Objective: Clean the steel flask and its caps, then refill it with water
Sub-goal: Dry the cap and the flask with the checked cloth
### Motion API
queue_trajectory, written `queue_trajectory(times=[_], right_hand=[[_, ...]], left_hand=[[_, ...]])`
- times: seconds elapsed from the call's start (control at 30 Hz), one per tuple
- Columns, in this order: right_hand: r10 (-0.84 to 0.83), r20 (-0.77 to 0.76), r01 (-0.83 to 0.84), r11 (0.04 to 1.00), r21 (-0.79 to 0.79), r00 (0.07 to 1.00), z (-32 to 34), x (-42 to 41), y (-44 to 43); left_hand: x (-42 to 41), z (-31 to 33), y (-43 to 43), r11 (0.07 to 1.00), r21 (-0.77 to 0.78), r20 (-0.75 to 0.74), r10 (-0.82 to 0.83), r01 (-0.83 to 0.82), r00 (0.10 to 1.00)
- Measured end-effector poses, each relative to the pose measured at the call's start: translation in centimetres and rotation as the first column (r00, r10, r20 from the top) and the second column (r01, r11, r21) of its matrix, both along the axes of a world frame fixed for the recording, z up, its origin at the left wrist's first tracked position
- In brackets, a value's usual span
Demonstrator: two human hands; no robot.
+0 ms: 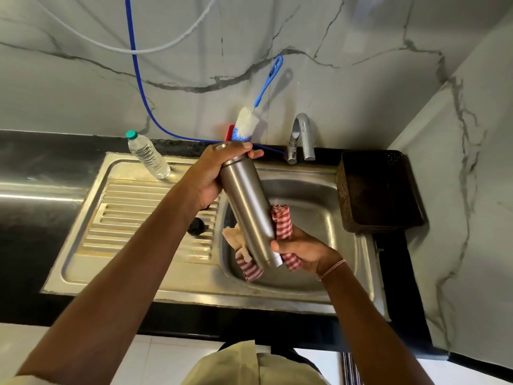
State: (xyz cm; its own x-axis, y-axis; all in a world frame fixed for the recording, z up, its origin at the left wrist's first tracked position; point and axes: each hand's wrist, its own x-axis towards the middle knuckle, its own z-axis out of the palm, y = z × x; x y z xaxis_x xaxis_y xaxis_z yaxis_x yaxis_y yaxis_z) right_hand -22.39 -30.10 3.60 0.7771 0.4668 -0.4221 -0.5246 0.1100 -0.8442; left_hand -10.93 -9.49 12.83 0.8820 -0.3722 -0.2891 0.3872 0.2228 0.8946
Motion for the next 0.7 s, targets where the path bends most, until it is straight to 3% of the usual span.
queue_trajectory(times=[0.13,0.23,0.3,0.4,0.47,0.57,0.7], right_hand=[[-0.096,0.05,0.095,0.995,0.021,0.994,-1.8,0.7,0.9],[-0.207,0.118,0.22,0.97,-0.108,0.971,-2.4,0.5,2.0],[-0.394,0.13,0.411,0.899,-0.148,0.91,-2.5,-0.2,3.3],[-0.636,-0.013,0.636,0.771,0.029,0.772,-2.5,-1.0,5.0],[-0.741,-0.217,0.77,0.627,0.115,0.636,-2.6,-0.6,6.1],[-0.783,-0.453,0.895,0.437,0.087,0.426,-2.8,0.2,6.7],[-0.821,-0.407,0.905,0.425,0.036,0.401,-3.4,0.1,6.2]], left_hand=[[-0.2,0.8,-0.7,0.948,0.202,0.06,0.239,-0.246,0.969],[-0.4,0.1,-1.2,0.865,0.279,0.033,0.425,-0.417,0.905],[-0.4,-0.6,-1.7,0.788,0.289,0.013,0.564,-0.544,0.825],[-0.7,-1.5,-2.3,0.683,0.287,0.005,0.7,-0.671,0.715],[-1.6,-1.9,-3.1,0.666,0.27,0.018,0.719,-0.696,0.695],[-3.0,-2.6,-4.3,0.698,0.236,0.123,0.669,-0.676,0.733],[-3.5,-3.1,-4.4,0.725,0.246,0.202,0.611,-0.643,0.766]])
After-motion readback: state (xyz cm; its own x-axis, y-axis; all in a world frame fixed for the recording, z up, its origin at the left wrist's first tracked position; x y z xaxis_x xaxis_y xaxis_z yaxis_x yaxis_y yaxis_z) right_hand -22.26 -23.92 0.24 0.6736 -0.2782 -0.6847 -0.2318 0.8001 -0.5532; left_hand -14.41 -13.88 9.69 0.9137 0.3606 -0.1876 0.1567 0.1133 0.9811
